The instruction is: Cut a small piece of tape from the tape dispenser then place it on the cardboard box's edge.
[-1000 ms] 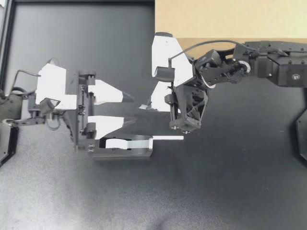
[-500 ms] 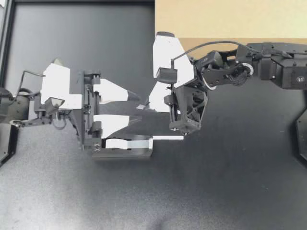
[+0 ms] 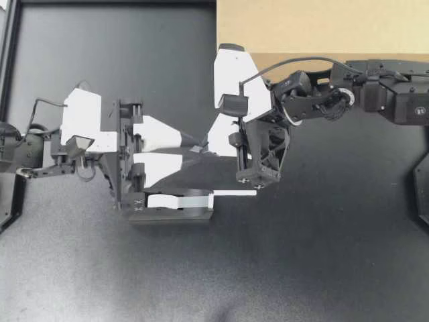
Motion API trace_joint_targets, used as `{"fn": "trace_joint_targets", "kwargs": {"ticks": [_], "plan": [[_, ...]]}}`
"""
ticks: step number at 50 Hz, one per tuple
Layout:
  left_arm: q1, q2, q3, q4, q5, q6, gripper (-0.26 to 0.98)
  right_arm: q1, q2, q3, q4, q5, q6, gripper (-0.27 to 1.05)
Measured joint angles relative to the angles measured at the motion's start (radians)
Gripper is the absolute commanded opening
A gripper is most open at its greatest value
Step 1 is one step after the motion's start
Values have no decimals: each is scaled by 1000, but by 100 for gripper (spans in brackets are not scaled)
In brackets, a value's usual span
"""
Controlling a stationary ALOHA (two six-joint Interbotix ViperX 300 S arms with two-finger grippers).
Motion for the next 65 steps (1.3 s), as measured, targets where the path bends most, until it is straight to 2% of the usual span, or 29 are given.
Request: {"fn": "trace_joint_targets", "kwargs": {"ticks": [7, 23, 29, 36, 41, 55, 60, 65], "plan": [[0, 3, 0, 0, 0, 0, -10, 2, -2, 0, 0, -3, 0, -6], [0, 0, 0, 0, 2, 0, -11, 2, -2, 0, 0, -5, 5, -2], [0, 0, 0, 0, 2, 0, -11, 2, 0, 2, 2, -5, 6, 7], [0, 0, 0, -2, 2, 0, -11, 3, -2, 5, 2, -8, 6, 30], [2, 0, 0, -2, 2, 0, -11, 6, -2, 8, 2, -15, 6, 41], [3, 11, 0, -6, -5, 0, -11, 3, -32, 55, 0, -54, 6, 41], [25, 43, -6, -43, -32, 0, -11, -12, -77, 101, 0, -84, 5, 41], [64, 92, -31, -121, -83, -2, -11, -43, -137, 166, 0, -155, 2, 41]]}}
